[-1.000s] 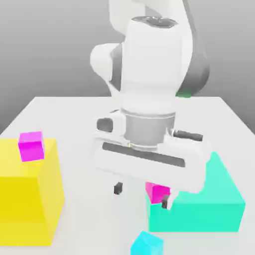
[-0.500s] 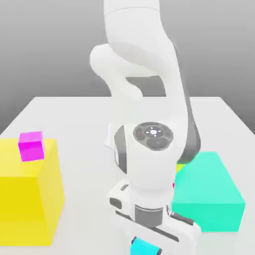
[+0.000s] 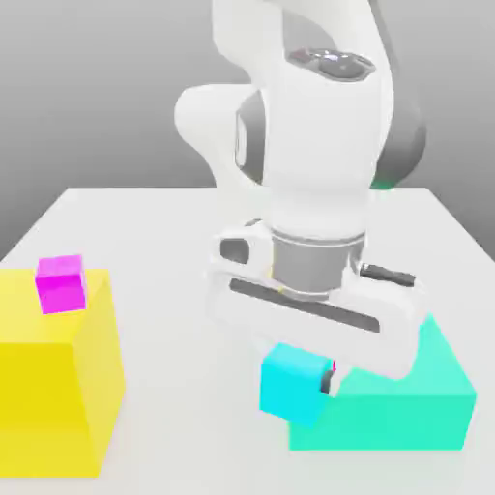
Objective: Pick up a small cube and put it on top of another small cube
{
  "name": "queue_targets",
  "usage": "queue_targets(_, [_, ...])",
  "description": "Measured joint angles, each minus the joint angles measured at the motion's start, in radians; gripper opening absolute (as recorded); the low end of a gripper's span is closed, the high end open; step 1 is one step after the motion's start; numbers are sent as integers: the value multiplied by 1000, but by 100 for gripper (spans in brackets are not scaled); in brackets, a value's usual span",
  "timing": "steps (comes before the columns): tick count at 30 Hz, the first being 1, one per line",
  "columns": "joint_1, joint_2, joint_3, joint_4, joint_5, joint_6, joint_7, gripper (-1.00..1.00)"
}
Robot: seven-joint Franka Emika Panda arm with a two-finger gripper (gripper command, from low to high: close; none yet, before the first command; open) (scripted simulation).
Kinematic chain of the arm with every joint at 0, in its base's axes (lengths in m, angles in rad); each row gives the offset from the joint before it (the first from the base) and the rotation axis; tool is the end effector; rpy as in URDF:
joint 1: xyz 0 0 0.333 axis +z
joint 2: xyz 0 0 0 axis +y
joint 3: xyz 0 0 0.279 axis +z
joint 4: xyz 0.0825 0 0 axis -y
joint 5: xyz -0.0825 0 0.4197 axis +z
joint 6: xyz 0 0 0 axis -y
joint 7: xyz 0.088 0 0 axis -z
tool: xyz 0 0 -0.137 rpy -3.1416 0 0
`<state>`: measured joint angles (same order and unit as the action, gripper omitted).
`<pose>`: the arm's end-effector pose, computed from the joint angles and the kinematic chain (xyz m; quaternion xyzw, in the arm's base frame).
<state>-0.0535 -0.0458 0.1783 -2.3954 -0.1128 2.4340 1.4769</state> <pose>0.5219 0.0622 0.2500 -0.8039 0.5918 -0.0594 0.0003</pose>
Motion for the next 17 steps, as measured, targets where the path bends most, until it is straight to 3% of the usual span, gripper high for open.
queue_targets(3, [8,-95,9,-28,2,-66,39,-100])
queue_targets(8, [37,-250,21,-182,156,-130,195,-100])
queue_targets(13, [35,-151,32,-264,177,33,243,-100])
queue_targets(14, [35,-133,34,-273,175,60,246,100])
queue_targets(17, [35,-133,34,-273,175,60,246,100])
